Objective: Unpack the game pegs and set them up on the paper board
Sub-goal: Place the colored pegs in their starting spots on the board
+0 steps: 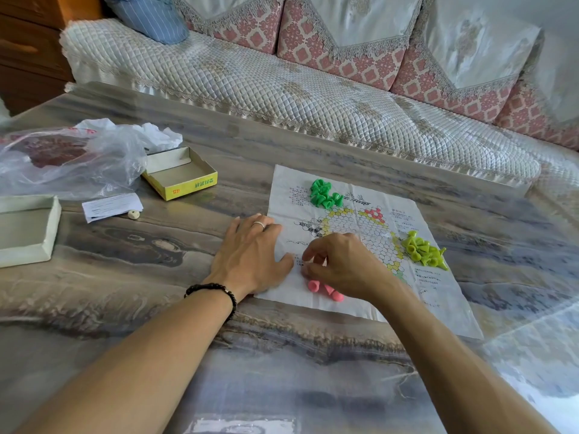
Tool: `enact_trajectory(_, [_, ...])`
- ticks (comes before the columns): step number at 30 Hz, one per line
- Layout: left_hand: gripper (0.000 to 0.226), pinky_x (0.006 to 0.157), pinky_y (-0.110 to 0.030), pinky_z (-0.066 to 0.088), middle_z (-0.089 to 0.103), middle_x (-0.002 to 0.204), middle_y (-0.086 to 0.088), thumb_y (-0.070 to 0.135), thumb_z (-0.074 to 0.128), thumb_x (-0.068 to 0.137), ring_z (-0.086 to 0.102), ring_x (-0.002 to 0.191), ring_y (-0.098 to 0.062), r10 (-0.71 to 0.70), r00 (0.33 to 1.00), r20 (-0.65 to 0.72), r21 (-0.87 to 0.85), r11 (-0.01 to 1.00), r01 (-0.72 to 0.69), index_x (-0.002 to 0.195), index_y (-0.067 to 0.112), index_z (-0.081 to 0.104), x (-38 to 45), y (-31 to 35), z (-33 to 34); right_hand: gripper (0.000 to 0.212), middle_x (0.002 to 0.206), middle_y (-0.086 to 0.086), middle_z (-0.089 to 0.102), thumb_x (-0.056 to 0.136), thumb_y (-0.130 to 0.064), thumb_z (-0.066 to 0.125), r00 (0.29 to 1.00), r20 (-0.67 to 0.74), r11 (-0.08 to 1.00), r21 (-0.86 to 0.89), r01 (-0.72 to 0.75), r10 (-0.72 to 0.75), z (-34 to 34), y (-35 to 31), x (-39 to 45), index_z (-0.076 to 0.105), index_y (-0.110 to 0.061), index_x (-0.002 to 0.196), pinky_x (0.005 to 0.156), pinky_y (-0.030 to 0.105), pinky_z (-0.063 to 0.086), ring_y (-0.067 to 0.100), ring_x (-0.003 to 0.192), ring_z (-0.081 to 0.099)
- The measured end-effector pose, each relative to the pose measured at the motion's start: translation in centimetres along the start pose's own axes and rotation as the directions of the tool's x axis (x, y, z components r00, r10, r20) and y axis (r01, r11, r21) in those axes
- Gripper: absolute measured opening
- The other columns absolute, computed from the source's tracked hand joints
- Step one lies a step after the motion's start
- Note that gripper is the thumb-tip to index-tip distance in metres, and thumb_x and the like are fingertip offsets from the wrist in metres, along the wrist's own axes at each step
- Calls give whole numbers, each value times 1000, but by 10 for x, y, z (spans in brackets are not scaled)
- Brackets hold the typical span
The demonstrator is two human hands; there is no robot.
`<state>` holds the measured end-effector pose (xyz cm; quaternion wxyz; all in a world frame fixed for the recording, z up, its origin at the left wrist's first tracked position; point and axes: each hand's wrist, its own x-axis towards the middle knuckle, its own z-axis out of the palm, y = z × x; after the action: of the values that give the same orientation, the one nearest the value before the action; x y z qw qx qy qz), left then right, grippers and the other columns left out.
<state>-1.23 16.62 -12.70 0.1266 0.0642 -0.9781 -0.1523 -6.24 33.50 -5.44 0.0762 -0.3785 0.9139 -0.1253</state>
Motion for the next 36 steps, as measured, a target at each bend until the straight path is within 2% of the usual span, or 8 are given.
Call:
enact_trajectory(3, [63, 116, -44, 19, 44, 145, 1, 61, 42, 84, 29, 140, -20, -1, 1000, 0, -6, 1000, 1, 133, 22, 50, 0, 0, 1, 11, 75, -4, 72, 87, -17, 60, 999, 40, 999, 38, -27, 25, 5, 0, 5, 71, -18, 89, 62, 21, 52, 2, 50, 58])
enact_trajectory(7, [62, 117, -44, 15, 41, 148, 0, 59, 42, 86, 25, 142, -19, -5, 1000, 10, -12, 1000, 6, 136, 21, 48, 0, 0, 0, 9, 84, -4, 69, 89, -17, 59, 995, -79, 987, 157, -40, 53, 3, 3, 6, 67, -20, 90, 61, 21, 45, 5, 67, 59])
enact_trajectory(13, [65, 117, -44, 16, 40, 149, -1, 58, 41, 86, 26, 142, -20, -9, 1000, 26, -9, 1000, 9, 140, 21, 44, 0, 0, -1, 13, 72, -3, 70, 90, -19, 61, 983, -145, 969, 237, -75, 112, -7, 11, -3, 52, -23, 98, 49, 13, 37, -1, 52, 57])
enact_trajectory(18, [63, 118, -43, 15, 39, 149, 0, 57, 41, 87, 25, 142, -20, -7, 999, 33, -7, 1000, 7, 139, 21, 44, 1, 1, -2, 15, 70, 1, 69, 85, -22, 69, 960, -196, 953, 267, -145, 202, -23, 23, -17, 55, -20, 89, 55, 23, 50, 12, 58, 63])
enact_trajectory(20, [61, 118, -43, 15, 39, 149, 0, 57, 42, 88, 25, 142, -20, -3, 999, 33, -9, 1000, 3, 137, 21, 45, 1, 0, -2, 7, 69, 0, 69, 86, -22, 68, 954, -213, 955, 252, -156, 212, -28, 30, -22, 62, -20, 88, 57, 30, 52, 16, 61, 64])
enact_trajectory(23, [62, 118, -43, 15, 39, 149, 0, 58, 42, 87, 25, 142, -20, -3, 999, 40, -12, 1000, 3, 137, 22, 46, 1, 0, -1, 9, 74, -10, 66, 89, -20, 64, 948, -234, 964, 209, -166, 214, -35, 40, -31, 71, -17, 94, 55, 15, 43, 3, 63, 59])
enact_trajectory(30, [68, 117, -43, 17, 42, 147, -1, 61, 35, 82, 27, 141, -20, 1, 999, 42, -16, 1000, -1, 136, 21, 47, 0, 0, -4, 8, 69, -7, 67, 90, -17, 64, 964, -122, 970, 89, -225, 235, -38, 51, -37, 72, -16, 92, 49, 10, 43, 3, 55, 61])
enact_trajectory(36, [61, 115, -42, 20, 45, 143, -1, 60, 40, 84, 31, 137, -20, 12, 999, 33, -2, 1000, -12, 129, 21, 50, 1, 0, -4, 11, 81, -9, 61, 89, -13, 59, 987, -93, 979, -143, -145, 132, -36, 47, -28, 70, -14, 94, 64, 14, 41, 4, 71, 55])
